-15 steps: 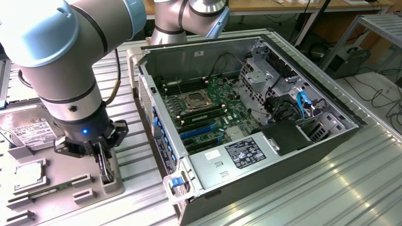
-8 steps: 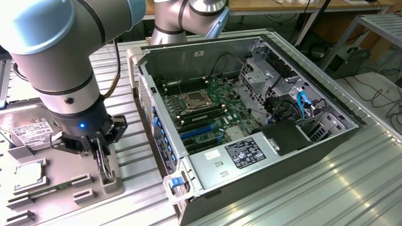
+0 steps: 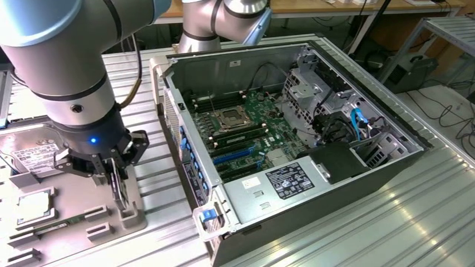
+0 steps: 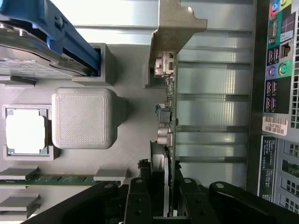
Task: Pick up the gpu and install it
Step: 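Pick up the gpu and move the gpu toward the slot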
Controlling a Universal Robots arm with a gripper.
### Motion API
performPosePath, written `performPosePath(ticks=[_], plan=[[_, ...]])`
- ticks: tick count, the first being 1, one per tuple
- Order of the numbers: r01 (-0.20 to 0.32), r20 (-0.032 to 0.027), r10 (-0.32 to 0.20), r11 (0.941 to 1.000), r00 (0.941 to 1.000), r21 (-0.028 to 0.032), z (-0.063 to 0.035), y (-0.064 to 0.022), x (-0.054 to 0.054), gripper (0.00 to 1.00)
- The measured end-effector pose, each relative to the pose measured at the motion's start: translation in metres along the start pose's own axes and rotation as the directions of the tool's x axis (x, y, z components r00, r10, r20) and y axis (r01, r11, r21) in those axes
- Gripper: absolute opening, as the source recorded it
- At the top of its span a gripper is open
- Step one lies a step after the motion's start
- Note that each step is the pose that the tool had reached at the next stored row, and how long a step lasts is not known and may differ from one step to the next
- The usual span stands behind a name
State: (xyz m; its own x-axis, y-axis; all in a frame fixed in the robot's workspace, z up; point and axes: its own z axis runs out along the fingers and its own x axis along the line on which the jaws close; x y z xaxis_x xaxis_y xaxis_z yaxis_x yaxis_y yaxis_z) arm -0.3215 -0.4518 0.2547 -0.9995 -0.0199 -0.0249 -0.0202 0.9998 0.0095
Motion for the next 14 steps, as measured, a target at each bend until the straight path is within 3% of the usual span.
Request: performPosePath(ticks=[14], plan=[[0.0,0.0,0.0,1.0,1.0,0.0,-0.0228,0.0002,-0.001,0.28]])
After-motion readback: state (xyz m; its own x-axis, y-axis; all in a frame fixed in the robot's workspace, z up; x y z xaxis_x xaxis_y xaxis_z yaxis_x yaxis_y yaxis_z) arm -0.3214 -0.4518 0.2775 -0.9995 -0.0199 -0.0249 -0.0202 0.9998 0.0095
